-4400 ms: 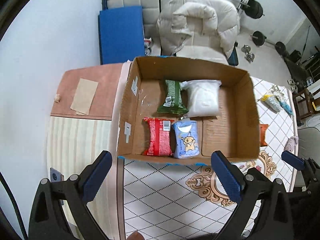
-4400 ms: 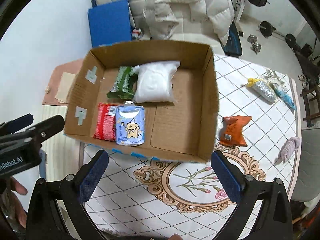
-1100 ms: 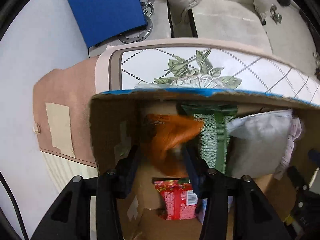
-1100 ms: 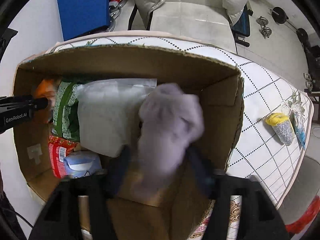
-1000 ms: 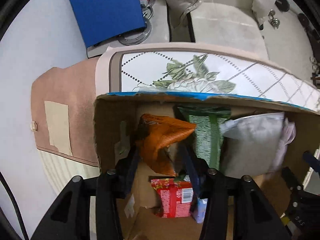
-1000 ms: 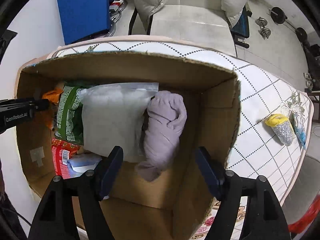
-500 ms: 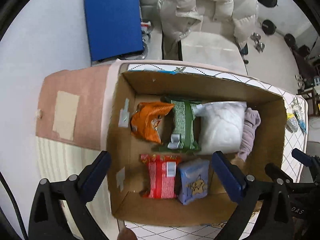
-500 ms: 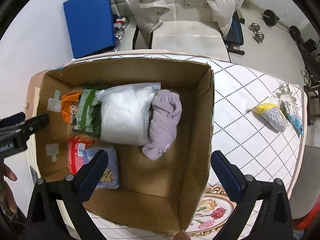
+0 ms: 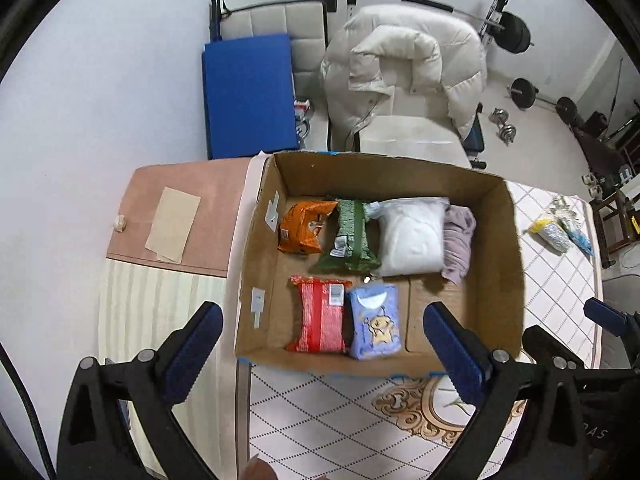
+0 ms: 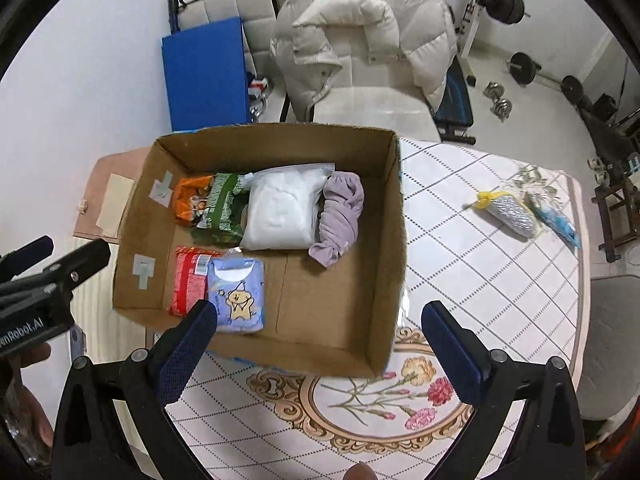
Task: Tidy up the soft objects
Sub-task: 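Drop the orange packet and lilac sock into the box, open both grippers, then grasp the yellow-silver sponge with the left gripper while the right grasps the blue tube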
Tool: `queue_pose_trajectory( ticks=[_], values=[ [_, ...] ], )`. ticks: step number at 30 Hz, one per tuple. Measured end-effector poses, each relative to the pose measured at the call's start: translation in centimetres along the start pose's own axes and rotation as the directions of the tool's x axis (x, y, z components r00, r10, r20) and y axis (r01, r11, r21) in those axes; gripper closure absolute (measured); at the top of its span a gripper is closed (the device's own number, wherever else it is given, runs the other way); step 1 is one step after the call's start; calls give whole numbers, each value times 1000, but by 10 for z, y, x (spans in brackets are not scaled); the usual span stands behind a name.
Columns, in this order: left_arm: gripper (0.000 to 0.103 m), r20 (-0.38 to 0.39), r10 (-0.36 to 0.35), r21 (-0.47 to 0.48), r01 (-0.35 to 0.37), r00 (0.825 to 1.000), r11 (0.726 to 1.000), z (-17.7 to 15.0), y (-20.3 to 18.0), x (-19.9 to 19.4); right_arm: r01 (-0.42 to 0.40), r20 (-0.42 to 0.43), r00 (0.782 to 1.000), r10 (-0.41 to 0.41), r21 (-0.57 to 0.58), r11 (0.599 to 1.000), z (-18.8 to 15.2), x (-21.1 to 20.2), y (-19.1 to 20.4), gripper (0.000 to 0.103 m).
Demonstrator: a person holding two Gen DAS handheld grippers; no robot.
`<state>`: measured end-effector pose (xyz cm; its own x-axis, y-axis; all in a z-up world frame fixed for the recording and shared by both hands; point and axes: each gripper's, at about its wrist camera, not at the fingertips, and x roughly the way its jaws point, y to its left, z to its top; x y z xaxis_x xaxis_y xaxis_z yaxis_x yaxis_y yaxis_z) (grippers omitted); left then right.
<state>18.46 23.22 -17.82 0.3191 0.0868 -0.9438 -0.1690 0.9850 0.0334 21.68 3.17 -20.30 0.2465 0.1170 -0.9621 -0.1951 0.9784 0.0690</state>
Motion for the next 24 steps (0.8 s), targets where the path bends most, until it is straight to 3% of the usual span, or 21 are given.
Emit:
queue_pose_trajectory(
  ticks=[9,14,19,24],
  values=[
    [0,96,-5,-4,6,995,1000,-31,-7,-60,-14,89,996,15,-10,1000,-40,-60,4,0],
    [0,117,-7,-3,7,993,1000,-43,-12,-79,-40,91,995,41,-10,999,-57,-74,3,0],
    [0,104,-14,-10,15,994,1000,-48,-22,-83,-70,79,994,70,3,998,-63,-74,-4,0],
    [0,64,-31,26,30,997,999,-35,-62,-69,-112,53,993,110,40,993,-62,-70,-35,0]
  ],
)
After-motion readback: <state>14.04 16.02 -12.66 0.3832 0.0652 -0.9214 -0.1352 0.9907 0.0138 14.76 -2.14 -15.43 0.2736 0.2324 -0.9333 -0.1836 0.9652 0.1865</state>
